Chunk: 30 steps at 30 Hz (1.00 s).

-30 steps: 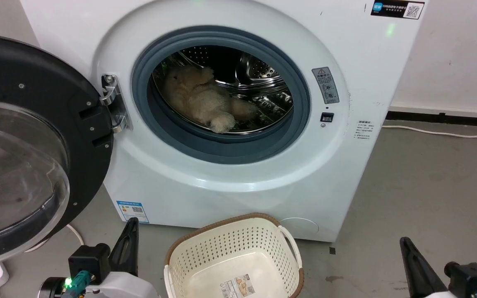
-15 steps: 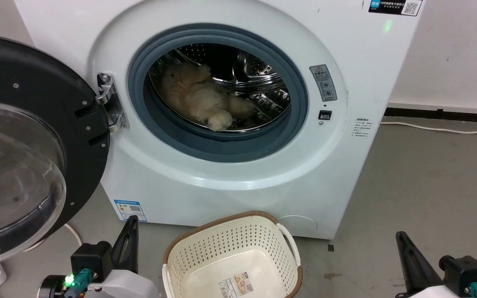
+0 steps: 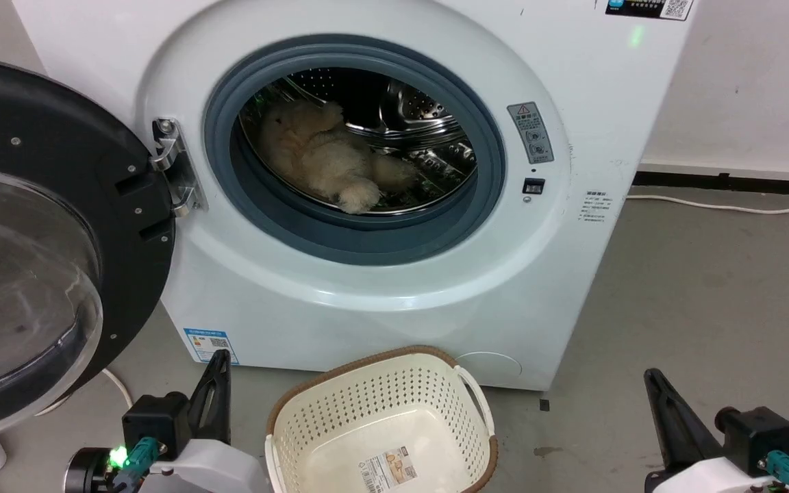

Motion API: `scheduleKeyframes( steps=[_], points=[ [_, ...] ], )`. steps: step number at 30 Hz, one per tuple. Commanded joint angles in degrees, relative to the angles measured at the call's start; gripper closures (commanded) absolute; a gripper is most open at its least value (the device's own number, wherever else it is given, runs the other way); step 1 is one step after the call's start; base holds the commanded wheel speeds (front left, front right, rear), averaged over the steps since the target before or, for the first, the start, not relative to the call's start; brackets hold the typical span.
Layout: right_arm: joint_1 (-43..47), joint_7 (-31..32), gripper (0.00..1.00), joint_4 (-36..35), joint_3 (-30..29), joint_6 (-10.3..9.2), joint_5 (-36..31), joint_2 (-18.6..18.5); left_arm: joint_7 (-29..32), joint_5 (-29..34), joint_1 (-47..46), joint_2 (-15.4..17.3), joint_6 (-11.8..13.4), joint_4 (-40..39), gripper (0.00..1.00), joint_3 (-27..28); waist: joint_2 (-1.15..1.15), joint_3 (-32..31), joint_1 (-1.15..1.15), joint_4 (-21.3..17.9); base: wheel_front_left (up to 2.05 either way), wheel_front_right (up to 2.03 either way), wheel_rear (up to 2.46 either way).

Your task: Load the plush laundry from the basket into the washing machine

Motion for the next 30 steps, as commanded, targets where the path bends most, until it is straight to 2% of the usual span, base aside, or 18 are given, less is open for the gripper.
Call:
scheduleKeyframes(
  steps=[1,30],
  points=[
    [-1.1,0.2,1.0,0.2,0.2,0.03,-0.7,-0.1,0.1,0.9,-0.7,-0.4,-0.4,-0.1,1.0,0.7,0.0,0.1,0.0,0.0,0.0,0.0,0.0],
    [-4.9,1.3,1.0,1.1,1.4,0.04,-3.4,-0.1,1.8,8.3,-1.3,-4.9,-2.9,-0.1,1.0,5.2,0.0,1.2,0.0,-1.1,0.0,0.0,0.0]
  ],
)
